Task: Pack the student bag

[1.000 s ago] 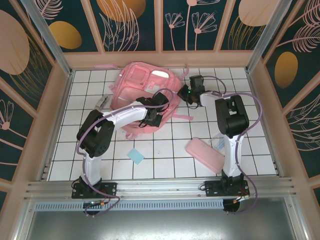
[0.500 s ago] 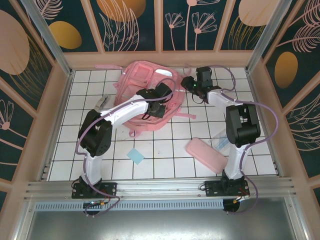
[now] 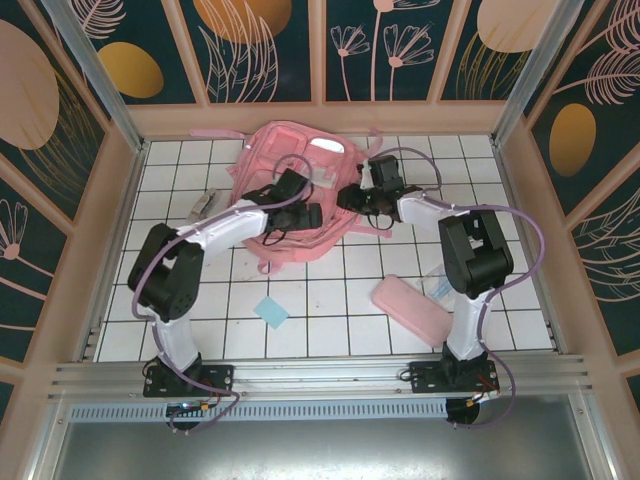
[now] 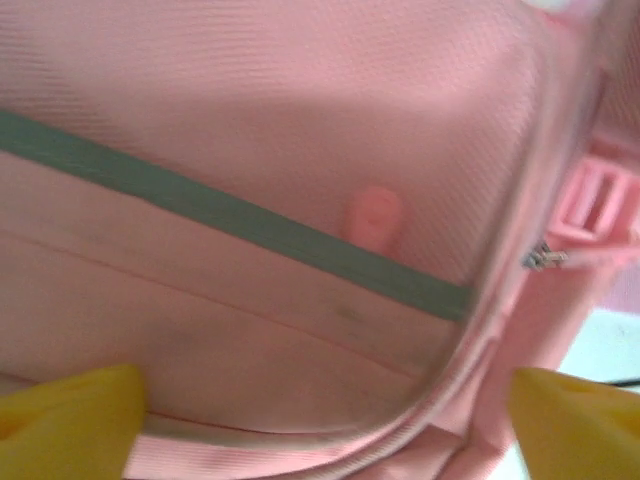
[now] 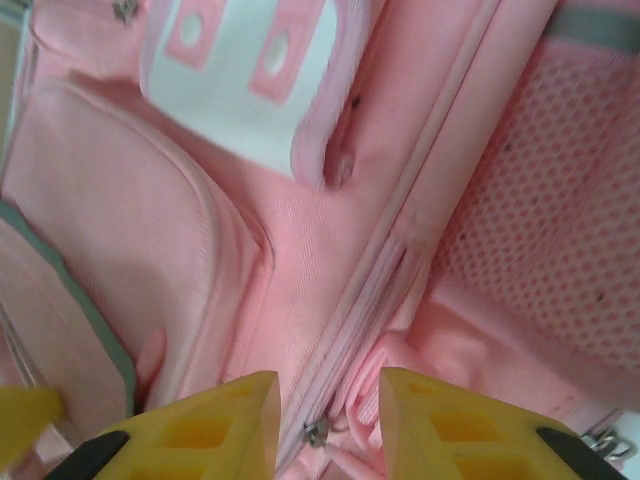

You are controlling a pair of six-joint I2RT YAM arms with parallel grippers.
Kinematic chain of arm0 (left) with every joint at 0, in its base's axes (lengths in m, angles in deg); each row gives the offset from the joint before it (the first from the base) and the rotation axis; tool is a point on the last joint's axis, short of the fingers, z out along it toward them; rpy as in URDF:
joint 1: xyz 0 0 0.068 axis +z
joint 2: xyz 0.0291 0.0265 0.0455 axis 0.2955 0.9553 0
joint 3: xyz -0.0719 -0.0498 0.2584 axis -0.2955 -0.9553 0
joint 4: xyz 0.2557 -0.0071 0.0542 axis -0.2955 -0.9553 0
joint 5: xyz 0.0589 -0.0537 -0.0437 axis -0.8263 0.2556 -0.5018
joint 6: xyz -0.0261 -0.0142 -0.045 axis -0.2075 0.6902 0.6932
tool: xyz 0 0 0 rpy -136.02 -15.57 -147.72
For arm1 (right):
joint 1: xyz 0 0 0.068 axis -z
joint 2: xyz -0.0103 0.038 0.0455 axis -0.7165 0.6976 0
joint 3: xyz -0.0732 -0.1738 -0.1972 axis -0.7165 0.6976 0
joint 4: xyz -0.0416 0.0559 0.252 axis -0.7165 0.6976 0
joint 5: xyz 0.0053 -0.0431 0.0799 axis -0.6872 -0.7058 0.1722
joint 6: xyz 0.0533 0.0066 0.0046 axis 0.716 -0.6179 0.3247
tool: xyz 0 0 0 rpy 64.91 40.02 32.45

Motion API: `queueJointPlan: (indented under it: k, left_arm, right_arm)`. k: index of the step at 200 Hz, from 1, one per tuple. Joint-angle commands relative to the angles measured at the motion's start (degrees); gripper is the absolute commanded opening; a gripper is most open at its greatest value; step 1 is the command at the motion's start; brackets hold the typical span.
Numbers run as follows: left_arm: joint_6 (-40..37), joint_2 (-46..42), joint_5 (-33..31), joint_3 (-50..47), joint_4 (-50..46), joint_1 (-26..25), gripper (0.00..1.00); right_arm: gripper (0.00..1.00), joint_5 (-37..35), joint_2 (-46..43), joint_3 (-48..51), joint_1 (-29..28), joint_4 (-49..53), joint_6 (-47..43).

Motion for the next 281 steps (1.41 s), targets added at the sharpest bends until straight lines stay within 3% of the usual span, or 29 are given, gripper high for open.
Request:
queueJointPlan:
  k: [1, 53, 98, 116, 140, 177, 203, 223, 281]
  left_arm:
    - [5.31, -5.19, 0.91, -4.68, 8.49, 1.61, 0.99]
    - [7.86, -2.20, 0.37, -11.88, 16.43, 5.88, 0.99]
    - [2.75, 2.90, -1.57, -8.24, 19.53, 6.75, 0.99]
    - [-1.18, 4.10, -4.16, -4.61, 17.75, 6.86, 0.99]
    - [-7.26, 4.34, -7.56, -0.85, 14.59, 6.93, 0.99]
    - [-12.10, 2.27, -9.36, 2.88, 6.96, 6.93, 0.99]
    - [-10.69, -1.62, -1.60, 0.03, 6.87, 6.84, 0.99]
    - [-8.85, -2.60, 1.91, -3.05, 8.93, 6.84, 0.98]
    - [-7.96, 3.31, 2.50, -6.44, 11.76, 6.84, 0.99]
  right_arm:
    - [0.33, 1.36, -0.47, 0.95, -0.38, -0.35, -1.33]
    - [0.34, 3.57, -2.64, 6.07, -6.08, -1.42, 2.71]
    - [0.35, 8.94, -5.62, 8.75, -9.81, -4.77, 6.90]
    - [0.35, 5.87, -7.82, 6.52, -9.14, -1.63, 4.70]
    - [0.35, -4.41, -8.13, 2.55, -6.10, 4.22, 1.99]
    - [0.41, -12.22, -1.57, -3.24, 2.10, 2.37, 4.15]
    - [0.47, -11.07, 7.63, -11.92, 5.48, 2.70, 6.20]
    - [0.48, -9.91, 12.94, -17.63, 5.73, 2.30, 7.37]
    - [0.50, -9.95, 20.78, -26.90, 4.10, 3.85, 9.68]
